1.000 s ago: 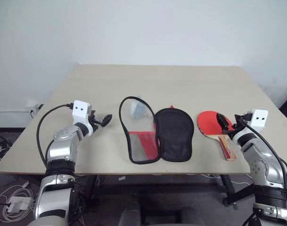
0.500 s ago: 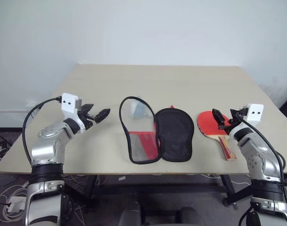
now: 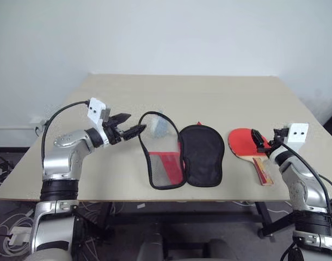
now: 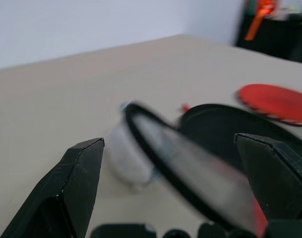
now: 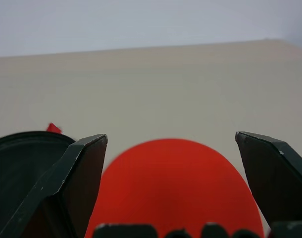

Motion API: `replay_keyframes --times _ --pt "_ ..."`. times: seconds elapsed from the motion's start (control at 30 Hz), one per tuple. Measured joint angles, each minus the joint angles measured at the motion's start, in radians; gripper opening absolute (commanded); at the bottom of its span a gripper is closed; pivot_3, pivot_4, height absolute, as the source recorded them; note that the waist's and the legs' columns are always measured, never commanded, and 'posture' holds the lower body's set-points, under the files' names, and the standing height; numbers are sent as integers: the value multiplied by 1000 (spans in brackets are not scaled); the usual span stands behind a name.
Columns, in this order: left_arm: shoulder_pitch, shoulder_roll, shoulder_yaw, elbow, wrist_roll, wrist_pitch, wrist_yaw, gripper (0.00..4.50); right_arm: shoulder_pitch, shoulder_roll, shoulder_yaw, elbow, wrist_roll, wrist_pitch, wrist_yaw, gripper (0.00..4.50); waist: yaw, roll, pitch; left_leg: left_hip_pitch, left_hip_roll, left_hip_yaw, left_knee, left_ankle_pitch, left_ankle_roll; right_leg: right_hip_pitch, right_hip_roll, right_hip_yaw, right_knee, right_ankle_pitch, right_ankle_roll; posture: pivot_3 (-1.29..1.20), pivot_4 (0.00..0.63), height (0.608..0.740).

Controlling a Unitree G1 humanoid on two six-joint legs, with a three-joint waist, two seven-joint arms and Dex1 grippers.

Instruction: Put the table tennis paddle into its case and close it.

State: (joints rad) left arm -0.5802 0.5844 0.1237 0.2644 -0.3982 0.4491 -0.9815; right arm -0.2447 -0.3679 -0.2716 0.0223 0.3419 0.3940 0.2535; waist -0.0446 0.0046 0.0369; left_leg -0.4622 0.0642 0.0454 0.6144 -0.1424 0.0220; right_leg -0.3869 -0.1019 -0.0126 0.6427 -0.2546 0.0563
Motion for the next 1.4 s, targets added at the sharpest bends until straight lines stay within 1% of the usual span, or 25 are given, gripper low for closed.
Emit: replay_keyframes --times 0.13,0.37,0.53,0.63,0.77,1.0,1.23,1.4 --pt "-54 -31 -35 24 1 -6 -24 4500 33 0 -1 -43 -4 25 -18 4479 0 0 0 0 0 -1 0 0 0 0 0 0 0 0 0 0 0 740" --pt "-73 -61 -87 61 7 -7 -59 4500 61 0 -14 -60 -10 46 -54 4479 -1 0 0 0 0 -1 0 1 1 0 0 0 0 0 0 0 0 740" --pt "-92 -85 -106 65 29 -31 -52 4500 85 -5 0 -97 -31 144 -88 4479 0 0 0 0 0 -1 1 1 1 1 0 0 0 -1 -1 0 0 740" --pt "-92 -88 -117 58 33 -28 -54 4500 102 -19 7 -116 -26 240 -84 4479 0 0 0 0 0 -1 1 1 1 0 0 0 0 -1 -1 0 0 740" --pt "-74 -88 -135 11 33 -22 -59 4500 95 -55 -2 -174 20 385 -62 4479 -1 0 0 0 0 -1 1 1 1 0 0 1 0 -1 -1 0 0 740" --pt "-18 -88 -139 -3 33 5 -46 4500 91 -100 -31 -181 88 601 -22 4479 0 0 0 0 0 -1 1 1 1 1 0 1 0 -1 -1 0 0 740" --pt "-19 -88 -148 -13 40 10 -45 4500 62 -109 -23 -176 97 666 1 4479 0 0 0 0 0 -1 1 1 1 1 0 1 0 -2 0 0 0 740" --pt "-26 -99 -152 8 45 12 -33 4500 23 -113 11 -115 69 669 -9 4479 0 0 0 0 0 -1 2 1 1 1 0 1 0 -2 0 0 0 740"
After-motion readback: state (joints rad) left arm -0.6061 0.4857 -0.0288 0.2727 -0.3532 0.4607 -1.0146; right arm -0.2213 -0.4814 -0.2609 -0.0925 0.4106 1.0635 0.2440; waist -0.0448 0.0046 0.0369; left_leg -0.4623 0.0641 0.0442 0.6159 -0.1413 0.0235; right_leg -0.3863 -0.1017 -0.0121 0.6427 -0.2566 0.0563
